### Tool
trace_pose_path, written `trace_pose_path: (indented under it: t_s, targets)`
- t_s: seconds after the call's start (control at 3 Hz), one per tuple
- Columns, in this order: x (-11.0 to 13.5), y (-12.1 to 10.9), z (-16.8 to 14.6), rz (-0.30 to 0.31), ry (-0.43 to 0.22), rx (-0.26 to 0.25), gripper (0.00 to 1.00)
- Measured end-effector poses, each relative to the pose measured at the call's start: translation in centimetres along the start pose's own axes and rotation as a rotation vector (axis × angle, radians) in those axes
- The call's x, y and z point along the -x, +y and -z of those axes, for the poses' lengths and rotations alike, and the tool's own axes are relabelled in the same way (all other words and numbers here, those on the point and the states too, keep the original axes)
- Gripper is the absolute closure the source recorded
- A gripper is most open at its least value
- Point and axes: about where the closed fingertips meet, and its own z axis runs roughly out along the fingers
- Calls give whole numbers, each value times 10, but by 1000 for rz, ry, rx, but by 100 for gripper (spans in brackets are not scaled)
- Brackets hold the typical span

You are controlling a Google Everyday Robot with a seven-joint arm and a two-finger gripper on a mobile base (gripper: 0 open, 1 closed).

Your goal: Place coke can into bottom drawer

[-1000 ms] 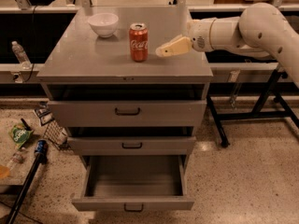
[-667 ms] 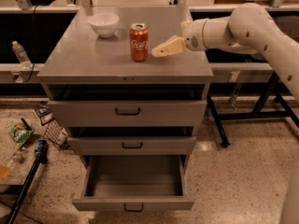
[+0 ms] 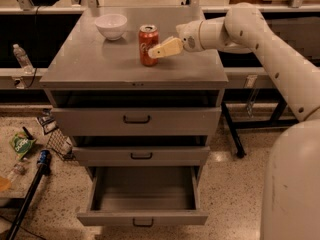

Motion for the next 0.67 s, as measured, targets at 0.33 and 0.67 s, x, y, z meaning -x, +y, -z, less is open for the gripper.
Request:
trace_pose_path:
  t_s: [0.33,0.67]
  targets:
    - [6,5,-26,-13,-41,48,0]
    - [-3,5,-43,-30,-60,75,26]
